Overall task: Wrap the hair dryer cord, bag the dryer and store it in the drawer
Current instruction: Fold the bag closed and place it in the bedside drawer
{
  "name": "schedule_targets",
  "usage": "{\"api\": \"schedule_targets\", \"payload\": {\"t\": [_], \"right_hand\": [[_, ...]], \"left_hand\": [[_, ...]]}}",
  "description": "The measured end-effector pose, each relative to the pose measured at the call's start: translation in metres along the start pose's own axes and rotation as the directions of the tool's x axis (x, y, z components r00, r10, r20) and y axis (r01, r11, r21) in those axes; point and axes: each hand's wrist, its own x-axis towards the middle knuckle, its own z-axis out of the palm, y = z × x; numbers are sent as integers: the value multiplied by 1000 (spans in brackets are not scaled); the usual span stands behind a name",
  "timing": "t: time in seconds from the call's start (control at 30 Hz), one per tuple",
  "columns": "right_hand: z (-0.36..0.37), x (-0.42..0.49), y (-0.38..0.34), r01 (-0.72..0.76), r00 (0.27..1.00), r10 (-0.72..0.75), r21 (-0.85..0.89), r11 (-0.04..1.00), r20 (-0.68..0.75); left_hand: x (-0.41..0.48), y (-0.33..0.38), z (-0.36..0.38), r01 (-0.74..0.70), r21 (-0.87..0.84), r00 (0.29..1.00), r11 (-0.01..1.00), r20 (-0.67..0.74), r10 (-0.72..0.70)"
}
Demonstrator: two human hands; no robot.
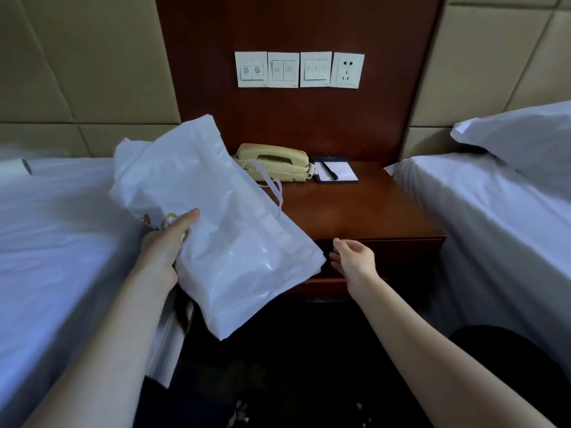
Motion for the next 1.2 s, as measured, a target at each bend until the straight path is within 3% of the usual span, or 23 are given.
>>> {"api": "schedule_targets", "payload": {"t": [0.2, 0.3, 0.63, 0.93, 1.0, 1.1, 1.2], "right_hand": [[12, 17, 31, -158, 987, 159, -83, 984, 7], [17, 19, 41, -216, 976, 216, -30, 976, 29], [28, 19, 44, -165, 986, 165, 25, 986, 31], [-21, -39, 48, -130, 974, 137, -47, 990, 181], [-33, -48, 42, -61, 981, 80, -108, 992, 179], [-53, -51, 27, 220, 971, -187, -248, 943, 150], [-65, -53, 8, 537, 837, -521, -428, 727, 165]], "left_hand": [[7, 2, -23, -33, 29, 998, 999, -51, 34], [8, 2, -23, -91, 31, 992, 995, -88, 94], [-1, 2, -20, -97, 45, 989, 994, -106, 101], [-13, 3, -22, -133, 80, 987, 988, -79, 139], [-16, 3, -21, -126, 97, 989, 987, -64, 133], [-16, 0, -24, -79, 78, 997, 994, -10, 80], [-18, -3, -22, -12, 9, 998, 1000, 60, 11]]}}
